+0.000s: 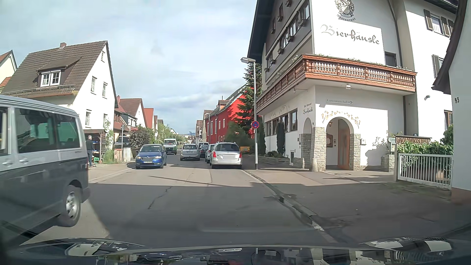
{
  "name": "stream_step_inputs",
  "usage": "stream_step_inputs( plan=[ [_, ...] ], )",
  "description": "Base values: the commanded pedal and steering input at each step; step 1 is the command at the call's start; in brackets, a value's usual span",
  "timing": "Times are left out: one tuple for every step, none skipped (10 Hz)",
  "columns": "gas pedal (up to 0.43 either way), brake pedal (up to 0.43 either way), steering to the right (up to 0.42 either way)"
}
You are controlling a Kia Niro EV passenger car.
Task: Follow the waypoints while adhering to traffic rules and regulations
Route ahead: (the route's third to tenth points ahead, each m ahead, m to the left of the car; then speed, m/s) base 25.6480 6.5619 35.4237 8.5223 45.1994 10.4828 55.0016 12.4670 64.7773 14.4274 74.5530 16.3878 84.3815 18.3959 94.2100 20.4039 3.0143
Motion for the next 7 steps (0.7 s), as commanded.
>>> stream_step_inputs(
  plan=[
    [0.000,0.177,-0.041],
    [0.000,0.177,-0.042],
    [0.000,0.177,-0.042],
    [0.000,0.177,-0.042],
    [0.000,0.177,-0.042],
    [0.000,0.171,-0.042],
    [0.000,0.177,-0.043]
  ],
)
